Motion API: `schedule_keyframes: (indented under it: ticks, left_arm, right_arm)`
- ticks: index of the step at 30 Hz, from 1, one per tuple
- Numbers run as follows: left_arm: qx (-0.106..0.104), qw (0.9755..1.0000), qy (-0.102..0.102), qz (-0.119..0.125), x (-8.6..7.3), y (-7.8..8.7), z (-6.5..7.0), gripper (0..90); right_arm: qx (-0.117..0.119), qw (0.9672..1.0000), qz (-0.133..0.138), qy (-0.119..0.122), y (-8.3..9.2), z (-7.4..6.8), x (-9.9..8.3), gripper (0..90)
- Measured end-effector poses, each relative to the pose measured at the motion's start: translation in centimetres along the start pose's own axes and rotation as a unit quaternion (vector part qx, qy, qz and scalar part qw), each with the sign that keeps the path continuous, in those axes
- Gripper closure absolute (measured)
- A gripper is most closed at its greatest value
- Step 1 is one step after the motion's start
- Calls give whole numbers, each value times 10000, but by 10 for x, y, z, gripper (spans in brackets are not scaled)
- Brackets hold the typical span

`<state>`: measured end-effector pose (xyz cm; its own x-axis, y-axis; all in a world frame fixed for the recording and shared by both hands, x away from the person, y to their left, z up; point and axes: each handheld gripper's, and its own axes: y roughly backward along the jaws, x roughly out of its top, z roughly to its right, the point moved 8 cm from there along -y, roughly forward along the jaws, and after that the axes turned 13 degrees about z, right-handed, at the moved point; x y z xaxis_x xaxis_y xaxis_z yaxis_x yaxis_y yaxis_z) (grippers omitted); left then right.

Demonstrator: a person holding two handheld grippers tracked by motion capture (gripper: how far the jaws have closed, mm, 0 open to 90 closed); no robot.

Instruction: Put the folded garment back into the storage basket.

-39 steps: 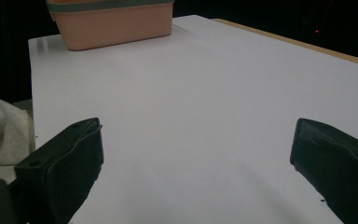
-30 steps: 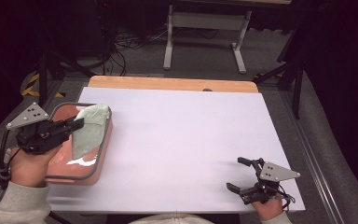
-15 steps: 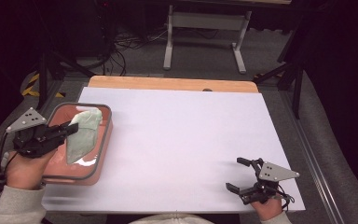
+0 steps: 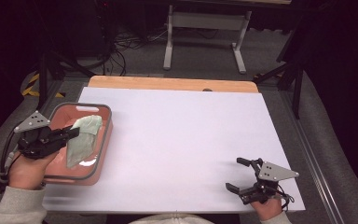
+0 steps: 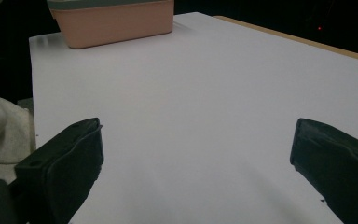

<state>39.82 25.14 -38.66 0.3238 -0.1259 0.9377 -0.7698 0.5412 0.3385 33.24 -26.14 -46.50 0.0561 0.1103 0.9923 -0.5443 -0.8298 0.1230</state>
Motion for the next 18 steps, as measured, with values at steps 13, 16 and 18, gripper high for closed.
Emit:
schedule_keyframes:
  ticks: [13,16,18]
  left_arm:
    - [-13,9997,121,-230,-15,-3,-3,795]
    - [-24,9995,131,-298,-19,-5,-4,795]
    - [-31,9993,145,-340,-21,-5,-4,796]
  right_arm:
    - [6,10000,-1,-14,-1,0,0,28]
    - [6,10000,-1,-15,-1,0,0,28]
    - [8,10000,-1,-14,-1,0,0,28]
